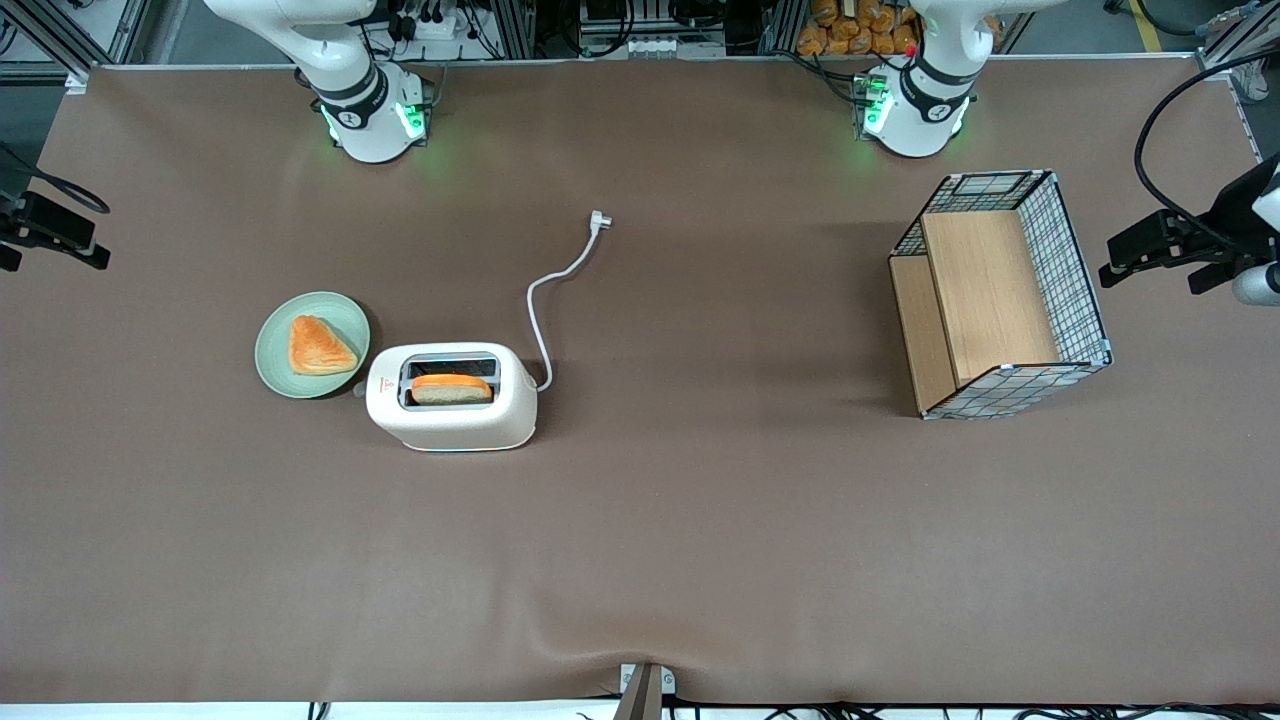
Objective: Press toaster button with right arm
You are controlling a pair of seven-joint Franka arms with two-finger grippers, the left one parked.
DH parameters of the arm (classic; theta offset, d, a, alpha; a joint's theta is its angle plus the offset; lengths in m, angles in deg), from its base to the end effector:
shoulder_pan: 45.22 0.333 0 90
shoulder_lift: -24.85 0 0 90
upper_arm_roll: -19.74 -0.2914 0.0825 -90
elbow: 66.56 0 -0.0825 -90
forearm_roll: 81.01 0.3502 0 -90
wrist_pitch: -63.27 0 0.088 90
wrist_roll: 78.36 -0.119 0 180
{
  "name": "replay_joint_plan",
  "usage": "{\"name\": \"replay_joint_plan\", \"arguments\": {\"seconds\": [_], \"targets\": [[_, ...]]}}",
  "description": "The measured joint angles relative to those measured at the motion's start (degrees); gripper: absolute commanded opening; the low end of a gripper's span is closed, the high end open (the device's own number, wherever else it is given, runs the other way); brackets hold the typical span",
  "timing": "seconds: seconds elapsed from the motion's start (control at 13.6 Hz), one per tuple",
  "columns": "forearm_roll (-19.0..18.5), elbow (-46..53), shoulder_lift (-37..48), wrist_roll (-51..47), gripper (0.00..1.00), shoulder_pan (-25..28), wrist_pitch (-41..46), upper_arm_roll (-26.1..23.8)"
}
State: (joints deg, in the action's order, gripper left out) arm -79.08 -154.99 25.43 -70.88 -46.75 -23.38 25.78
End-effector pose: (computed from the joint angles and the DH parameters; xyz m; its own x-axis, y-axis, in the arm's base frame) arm 0.5080 -0.0636 0.6000 0.9999 0.0004 -0.0163 -0.0002 -0.9993 -0.0372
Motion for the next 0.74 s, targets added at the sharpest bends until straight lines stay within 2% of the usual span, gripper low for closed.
{"name": "replay_joint_plan", "arguments": {"seconds": [0.74], "targets": [[-1.23,-0.65,0.37,0.43,1.0,-1.04,-1.64,-1.61]]}}
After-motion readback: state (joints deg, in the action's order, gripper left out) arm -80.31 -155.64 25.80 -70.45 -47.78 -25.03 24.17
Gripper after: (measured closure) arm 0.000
